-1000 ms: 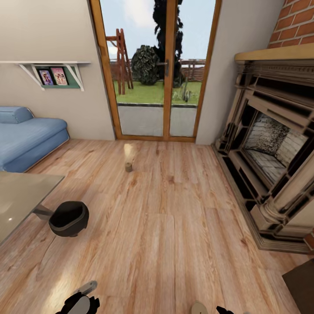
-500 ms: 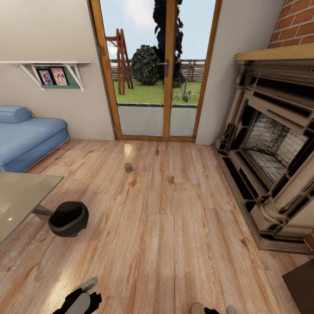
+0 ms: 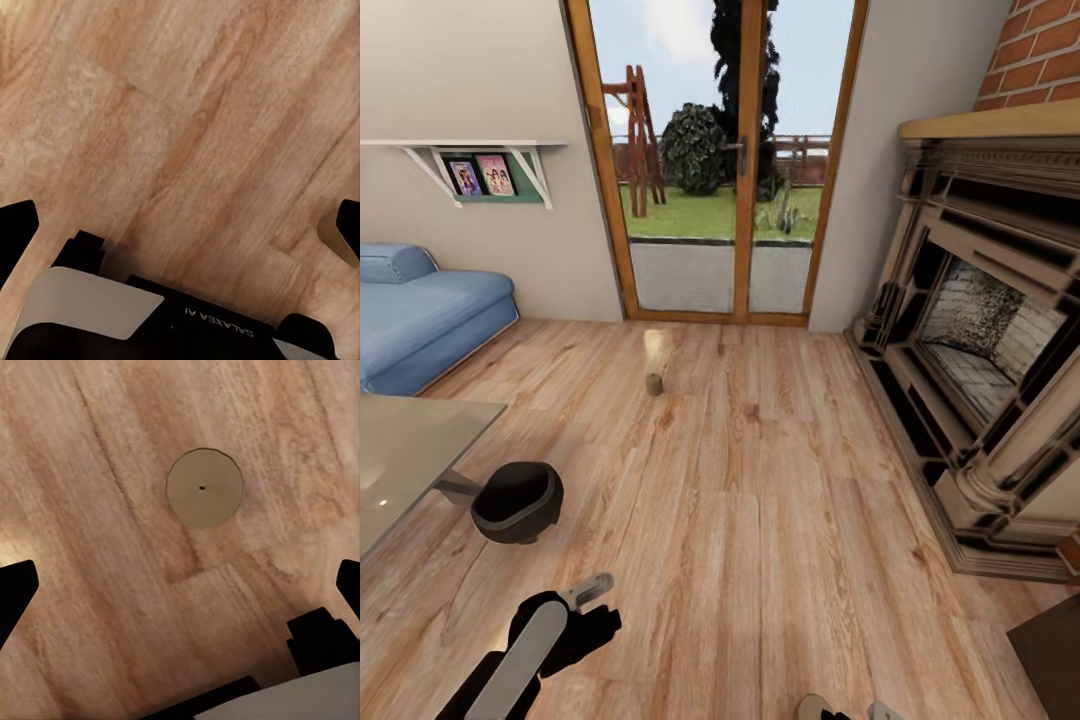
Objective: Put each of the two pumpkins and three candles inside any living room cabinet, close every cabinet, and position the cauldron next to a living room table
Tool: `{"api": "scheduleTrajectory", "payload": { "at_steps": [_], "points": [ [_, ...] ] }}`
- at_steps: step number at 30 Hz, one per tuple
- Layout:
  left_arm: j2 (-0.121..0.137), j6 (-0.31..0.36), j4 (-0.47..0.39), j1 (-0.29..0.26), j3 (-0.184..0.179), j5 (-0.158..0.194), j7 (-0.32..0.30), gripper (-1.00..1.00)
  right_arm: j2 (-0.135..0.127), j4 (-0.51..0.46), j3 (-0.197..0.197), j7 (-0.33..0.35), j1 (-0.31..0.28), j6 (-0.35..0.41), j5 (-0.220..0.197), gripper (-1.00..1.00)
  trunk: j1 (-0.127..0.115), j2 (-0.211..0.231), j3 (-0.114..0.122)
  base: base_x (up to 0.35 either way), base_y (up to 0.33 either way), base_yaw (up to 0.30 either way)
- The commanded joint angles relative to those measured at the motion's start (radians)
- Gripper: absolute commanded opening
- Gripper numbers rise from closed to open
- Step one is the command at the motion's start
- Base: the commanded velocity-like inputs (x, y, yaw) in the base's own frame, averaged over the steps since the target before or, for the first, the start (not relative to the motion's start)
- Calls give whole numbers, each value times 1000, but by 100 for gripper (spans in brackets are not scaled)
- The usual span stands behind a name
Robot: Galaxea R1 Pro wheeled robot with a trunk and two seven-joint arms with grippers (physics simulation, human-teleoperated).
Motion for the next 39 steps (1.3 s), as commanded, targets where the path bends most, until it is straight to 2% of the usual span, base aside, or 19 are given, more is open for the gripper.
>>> {"api": "scheduleTrajectory", "payload": {
  "at_steps": [1, 8, 14, 17, 21, 24, 35, 39],
  "points": [
    [0, 1, -1, -2, -1, 9, 12, 100, -2, -3, 8, -9, 0, 3, -4, 100, 4, -7, -4, 0, 0, 0],
    [-2, 5, -2, -3, 0, 9, 14, 100, -1, -3, 8, -11, 0, 1, 33, 100, 31, -56, -26, 0, 0, 0],
    [0, 8, -2, -3, 1, 10, 8, 100, -1, -1, 8, -12, 0, -1, 37, 100, 54, -98, -45, 0, 0, 0],
    [0, 8, -2, -3, 13, 11, 6, 100, -1, -2, 8, -12, 0, -2, 37, 100, 65, -119, -54, 0, 0, 0],
    [-1, 10, -2, -3, 25, 12, 4, 100, -1, -2, 10, -11, 0, -59, 37, 100, 80, -147, -67, 0, 0, 0],
    [0, 11, -2, -3, 27, 12, 4, 100, -1, -1, 25, -11, 0, -80, 38, 100, 92, -168, -76, 0, 0, 0],
    [-3, 11, -3, -3, 26, 13, 4, 100, 0, -3, 42, -62, 0, -85, 39, 100, 134, -245, -111, 0, 0, 0],
    [-3, 12, -3, -3, 26, 13, 4, 100, 13, -3, 43, -65, 0, -84, 46, 100, 149, -273, -123, 0, 0, 0]
  ]
}}
